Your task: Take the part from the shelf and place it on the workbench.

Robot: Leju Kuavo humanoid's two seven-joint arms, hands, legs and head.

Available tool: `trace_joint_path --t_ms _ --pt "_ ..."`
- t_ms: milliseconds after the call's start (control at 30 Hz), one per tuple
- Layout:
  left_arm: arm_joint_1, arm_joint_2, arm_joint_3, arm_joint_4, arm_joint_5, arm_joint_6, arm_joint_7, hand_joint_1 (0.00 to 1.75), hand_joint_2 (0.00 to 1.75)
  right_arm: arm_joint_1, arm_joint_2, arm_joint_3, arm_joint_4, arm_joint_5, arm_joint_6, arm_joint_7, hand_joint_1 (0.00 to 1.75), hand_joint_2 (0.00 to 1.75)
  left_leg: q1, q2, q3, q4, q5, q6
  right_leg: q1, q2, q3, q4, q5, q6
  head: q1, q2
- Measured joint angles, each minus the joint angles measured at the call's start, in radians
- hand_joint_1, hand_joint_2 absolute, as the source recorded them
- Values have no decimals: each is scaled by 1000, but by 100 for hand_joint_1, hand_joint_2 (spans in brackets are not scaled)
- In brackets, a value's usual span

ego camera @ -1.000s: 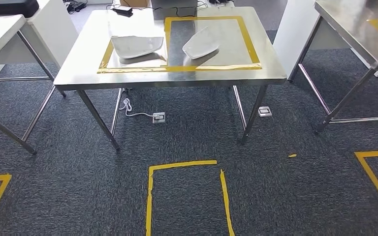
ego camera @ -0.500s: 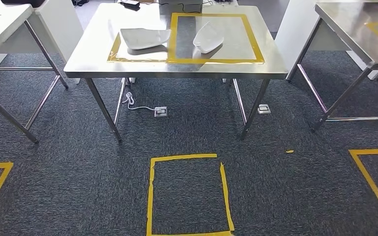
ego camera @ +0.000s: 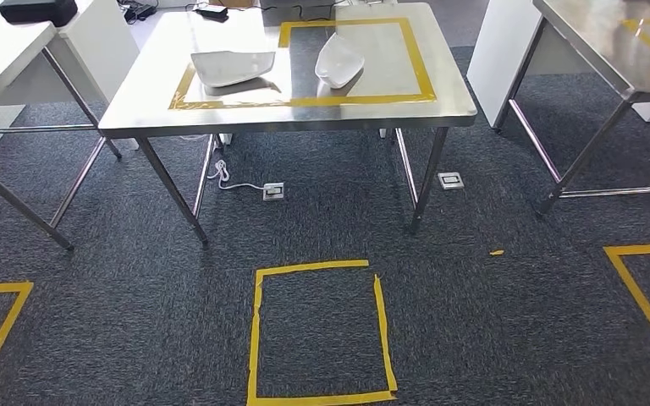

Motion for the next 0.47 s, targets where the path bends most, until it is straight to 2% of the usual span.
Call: trace_joint_path --t_ms 67,100,133,233,300,467 --pt "1 0 -3 0 -5 0 6 0 175 0 4 1 0 5 0 10 0 175 0 0 -1 -4 6 1 2 0 -2 0 3 -5 0 0" --pt "3 0 -7 -1 -6 0 7 0 175 1 5 5 1 5 0 15 0 175 1 0 -1 -6 10 -3 3 0 -3 1 3 -6 0 0" --pt "6 1 -14 -4 -4 0 9 0 175 3 5 13 0 1 0 18 0 175 2 -1 -1 -8 13 -11 4 0 -4 1 4 -7 0 0" --pt "23 8 -46 -17 24 0 11 0 175 15 6 64 -3 -44 0 19 0 175 6 -1 -1 -13 21 -50 7 0 -6 2 5 -9 0 0" --pt "36 14 -69 -28 50 0 12 0 175 25 6 107 -9 -86 0 16 0 175 8 -1 -2 -14 23 -64 7 0 -7 3 5 -10 0 0" --pt "63 30 -120 -57 108 0 13 0 175 49 6 203 -34 -181 1 7 0 175 8 -1 -3 -12 21 -65 6 0 -7 2 6 -9 1 0"
